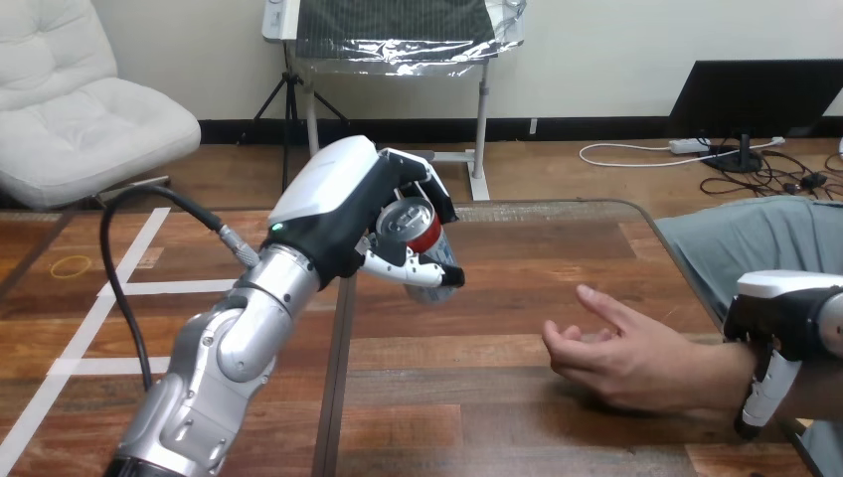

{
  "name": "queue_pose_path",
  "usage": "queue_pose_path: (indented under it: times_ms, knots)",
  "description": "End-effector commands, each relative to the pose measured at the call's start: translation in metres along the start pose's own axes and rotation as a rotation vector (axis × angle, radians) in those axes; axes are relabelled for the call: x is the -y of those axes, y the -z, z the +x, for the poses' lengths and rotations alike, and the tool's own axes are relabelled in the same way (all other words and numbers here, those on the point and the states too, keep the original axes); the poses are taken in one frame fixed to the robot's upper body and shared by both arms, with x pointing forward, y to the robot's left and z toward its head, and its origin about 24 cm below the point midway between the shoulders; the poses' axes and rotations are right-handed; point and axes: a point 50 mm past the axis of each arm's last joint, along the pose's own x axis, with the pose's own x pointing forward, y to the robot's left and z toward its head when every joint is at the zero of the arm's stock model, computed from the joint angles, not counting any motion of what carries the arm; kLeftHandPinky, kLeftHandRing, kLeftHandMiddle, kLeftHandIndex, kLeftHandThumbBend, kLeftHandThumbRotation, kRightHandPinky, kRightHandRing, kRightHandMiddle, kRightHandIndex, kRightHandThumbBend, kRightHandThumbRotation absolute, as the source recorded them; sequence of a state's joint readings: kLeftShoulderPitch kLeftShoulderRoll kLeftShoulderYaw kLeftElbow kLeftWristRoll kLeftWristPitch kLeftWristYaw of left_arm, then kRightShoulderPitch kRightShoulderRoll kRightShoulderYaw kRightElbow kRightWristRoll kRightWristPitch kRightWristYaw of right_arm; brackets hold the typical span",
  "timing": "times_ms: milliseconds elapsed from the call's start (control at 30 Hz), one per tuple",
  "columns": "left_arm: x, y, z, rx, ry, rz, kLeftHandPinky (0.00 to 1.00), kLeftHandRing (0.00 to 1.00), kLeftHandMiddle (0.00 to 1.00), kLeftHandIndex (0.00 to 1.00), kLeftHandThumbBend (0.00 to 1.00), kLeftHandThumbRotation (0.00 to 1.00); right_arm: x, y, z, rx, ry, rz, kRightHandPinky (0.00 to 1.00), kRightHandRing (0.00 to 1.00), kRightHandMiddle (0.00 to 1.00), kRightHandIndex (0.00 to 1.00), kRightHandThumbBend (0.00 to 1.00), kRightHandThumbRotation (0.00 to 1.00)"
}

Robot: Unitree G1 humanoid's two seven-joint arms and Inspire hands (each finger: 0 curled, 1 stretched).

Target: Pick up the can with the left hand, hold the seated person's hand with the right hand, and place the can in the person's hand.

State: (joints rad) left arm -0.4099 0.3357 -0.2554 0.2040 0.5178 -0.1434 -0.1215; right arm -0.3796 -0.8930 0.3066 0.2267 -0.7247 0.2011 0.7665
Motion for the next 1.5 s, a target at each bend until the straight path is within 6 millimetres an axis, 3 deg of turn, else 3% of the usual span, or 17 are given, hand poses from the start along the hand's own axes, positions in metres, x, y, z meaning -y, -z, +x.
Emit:
queue_pose_path:
  times_ms: [0, 800, 1467]
  knots:
    - [-0.017, -0.02, 0.018, 0.072, -0.058, -0.008, 0.32, 0.37, 0.44, 0.48, 0.61, 0.0, 0.036, 0.002, -0.021, 0.011, 0.141, 0.027, 0.16, 0.26, 0.42, 0.48, 0.7, 0.0]
    - [-0.008, -0.049, 0.036, 0.15, -0.059, -0.124, 0.28, 0.34, 0.43, 0.48, 0.63, 0.0, 0.068, -0.004, -0.046, 0.055, 0.268, -0.006, 0.22, 0.34, 0.47, 0.42, 0.72, 0.0]
    - [0.001, -0.076, 0.048, 0.2, -0.03, -0.171, 0.31, 0.36, 0.43, 0.48, 0.64, 0.0, 0.085, -0.018, -0.059, 0.101, 0.322, -0.064, 0.31, 0.43, 0.54, 0.45, 0.72, 0.0]
